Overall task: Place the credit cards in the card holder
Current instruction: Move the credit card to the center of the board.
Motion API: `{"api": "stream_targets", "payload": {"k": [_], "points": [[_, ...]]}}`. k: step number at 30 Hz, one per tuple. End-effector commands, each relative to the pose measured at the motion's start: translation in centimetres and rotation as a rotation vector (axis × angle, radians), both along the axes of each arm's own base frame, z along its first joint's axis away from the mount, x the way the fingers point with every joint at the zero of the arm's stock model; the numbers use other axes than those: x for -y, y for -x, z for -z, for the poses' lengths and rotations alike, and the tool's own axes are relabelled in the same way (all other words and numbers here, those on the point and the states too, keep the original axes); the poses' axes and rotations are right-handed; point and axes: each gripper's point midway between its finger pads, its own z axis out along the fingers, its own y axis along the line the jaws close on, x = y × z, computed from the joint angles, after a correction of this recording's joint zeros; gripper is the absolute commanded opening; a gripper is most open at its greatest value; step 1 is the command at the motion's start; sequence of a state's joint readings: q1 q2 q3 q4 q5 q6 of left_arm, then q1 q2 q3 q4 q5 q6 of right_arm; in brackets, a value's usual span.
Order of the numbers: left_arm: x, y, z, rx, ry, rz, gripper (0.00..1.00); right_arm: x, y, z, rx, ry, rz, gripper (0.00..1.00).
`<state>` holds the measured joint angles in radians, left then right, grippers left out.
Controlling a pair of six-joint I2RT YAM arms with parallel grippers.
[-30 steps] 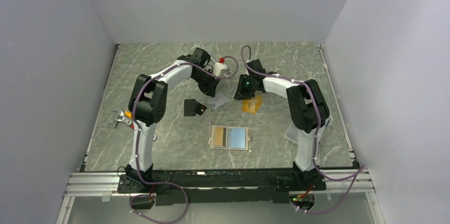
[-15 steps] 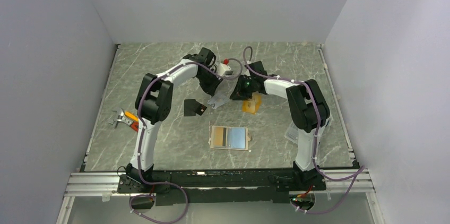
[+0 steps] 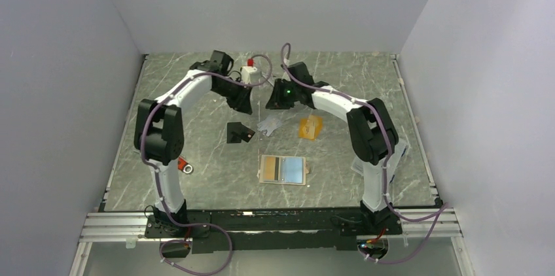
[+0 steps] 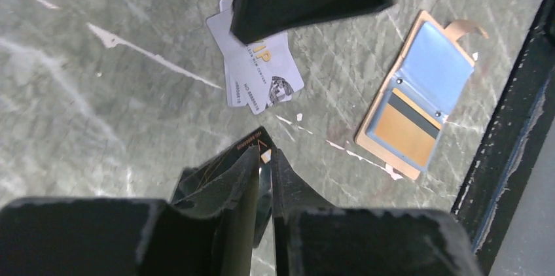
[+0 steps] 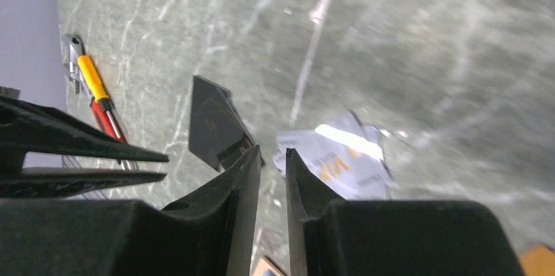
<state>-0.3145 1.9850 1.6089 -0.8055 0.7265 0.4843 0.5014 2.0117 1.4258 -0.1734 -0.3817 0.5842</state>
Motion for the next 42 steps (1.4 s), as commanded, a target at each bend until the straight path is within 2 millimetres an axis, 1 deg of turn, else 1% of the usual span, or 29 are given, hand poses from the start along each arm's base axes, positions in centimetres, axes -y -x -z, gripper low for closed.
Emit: {"api": "stream_targets", "payload": {"k": [1,2,5,8,10,15,19,21,25,28,31,33,35,38,42], "points": [[-0.7,0.8,-3.5,0.002,0.117,-0.012,0.17,-3.6,-0.3,0.0,0.046,0.024,-0.082,0.24],[-1.1,0.7,-3.7,-0.003,0.123,-0.026,0.17,-4.4,0.0,0.4,0.038,0.025,-0.102,0.24],[-2.1,0.5,-4.1,0.006,0.128,-0.055,0.17,-6.0,0.9,1.9,0.012,0.043,-0.144,0.24],[-2.8,0.3,-3.8,0.037,0.092,-0.083,0.16,-6.6,1.8,4.1,-0.034,0.062,-0.168,0.23],[-3.1,0.2,-3.6,0.051,0.073,-0.096,0.16,-6.4,2.2,5.2,-0.056,0.073,-0.168,0.22],[-3.3,0.2,-3.0,0.043,0.059,-0.095,0.16,-5.2,3.5,6.7,-0.094,0.112,-0.166,0.21],[-3.3,0.1,-2.7,0.036,0.053,-0.092,0.16,-3.7,4.6,7.7,-0.127,0.145,-0.144,0.18],[-3.3,0.2,-2.5,0.036,0.049,-0.086,0.16,-2.9,4.9,7.9,-0.14,0.138,-0.127,0.18],[-3.0,0.4,-1.8,0.041,0.014,-0.068,0.16,-1.7,5.0,7.5,-0.136,0.126,-0.094,0.17],[-2.0,0.7,-1.0,0.05,-0.012,-0.04,0.16,-1.6,4.7,6.5,-0.125,0.108,-0.09,0.17],[-1.1,0.9,-0.4,0.046,-0.031,-0.018,0.16,-2.0,3.6,4.7,-0.102,0.056,-0.091,0.18],[-0.6,0.6,-0.2,0.05,-0.041,-0.011,0.16,-2.1,2.4,3.2,-0.075,0.032,-0.088,0.19],[-0.3,0.3,0.0,0.054,-0.045,-0.008,0.15,-2.2,1.4,2.2,-0.057,0.021,-0.089,0.19],[0.1,-0.1,0.5,0.071,-0.069,0.004,0.15,-2.3,0.5,1.8,-0.057,0.008,-0.083,0.2],[0.8,-0.8,1.7,0.094,-0.111,0.028,0.15,-1.4,0.1,1.3,-0.068,-0.06,-0.056,0.2]]}}
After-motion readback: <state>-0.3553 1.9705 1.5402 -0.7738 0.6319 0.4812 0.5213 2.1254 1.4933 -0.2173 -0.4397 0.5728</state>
